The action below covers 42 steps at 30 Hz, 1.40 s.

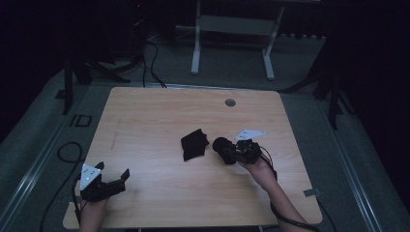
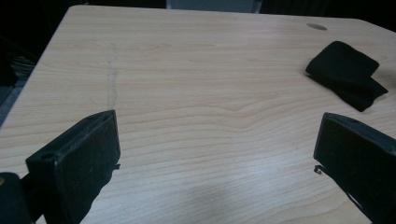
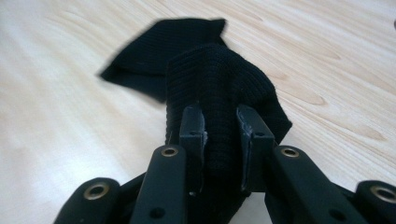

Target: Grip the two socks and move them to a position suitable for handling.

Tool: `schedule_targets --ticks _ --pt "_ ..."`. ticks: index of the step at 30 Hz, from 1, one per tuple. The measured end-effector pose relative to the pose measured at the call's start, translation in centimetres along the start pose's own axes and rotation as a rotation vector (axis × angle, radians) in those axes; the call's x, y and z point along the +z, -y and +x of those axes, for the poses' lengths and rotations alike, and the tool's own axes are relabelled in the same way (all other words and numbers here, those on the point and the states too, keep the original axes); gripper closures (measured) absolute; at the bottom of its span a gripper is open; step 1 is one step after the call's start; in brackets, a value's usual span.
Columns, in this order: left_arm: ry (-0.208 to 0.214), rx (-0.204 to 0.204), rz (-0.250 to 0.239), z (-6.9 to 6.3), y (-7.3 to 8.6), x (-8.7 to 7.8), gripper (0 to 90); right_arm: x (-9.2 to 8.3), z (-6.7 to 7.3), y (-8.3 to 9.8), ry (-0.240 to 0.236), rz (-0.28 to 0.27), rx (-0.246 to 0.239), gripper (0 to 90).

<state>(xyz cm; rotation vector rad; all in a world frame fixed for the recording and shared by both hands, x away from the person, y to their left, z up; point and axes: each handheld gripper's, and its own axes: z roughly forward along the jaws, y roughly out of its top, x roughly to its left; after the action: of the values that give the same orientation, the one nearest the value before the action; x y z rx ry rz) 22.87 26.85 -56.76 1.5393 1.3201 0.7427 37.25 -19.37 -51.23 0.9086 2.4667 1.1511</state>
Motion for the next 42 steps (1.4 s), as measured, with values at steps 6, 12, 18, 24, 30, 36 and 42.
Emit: schedule_targets --ticks 6,12,18,24,30,36,42 --pt "0.045 -0.016 -0.013 -0.5 -0.1 0.0 0.7 -1.8 3.0 1.3 -0.063 -0.011 0.008 74.6" --pt "0.063 -0.006 -0.017 -0.9 -0.1 0.1 0.8 -3.7 4.9 2.4 -0.122 -0.057 0.045 74.4" --pt "0.074 -0.025 -0.021 -0.8 -0.1 0.1 0.7 -2.9 6.7 4.2 -0.161 -0.031 -0.015 74.1" --pt "0.073 -0.003 -0.009 -1.0 -0.1 0.2 0.8 -1.0 7.0 5.0 -0.122 0.028 -0.045 74.0" --pt "0.079 0.017 -0.001 -1.4 -0.1 0.3 0.8 1.2 6.8 5.4 -0.099 0.096 -0.057 72.9" --pt "0.136 0.023 0.025 -2.7 -0.1 0.9 0.8 1.3 6.8 5.5 -0.109 0.083 -0.024 69.8" --pt "0.277 -0.036 0.097 -5.3 -0.4 1.8 0.8 -0.7 7.1 4.4 -0.117 0.052 -0.044 42.9"
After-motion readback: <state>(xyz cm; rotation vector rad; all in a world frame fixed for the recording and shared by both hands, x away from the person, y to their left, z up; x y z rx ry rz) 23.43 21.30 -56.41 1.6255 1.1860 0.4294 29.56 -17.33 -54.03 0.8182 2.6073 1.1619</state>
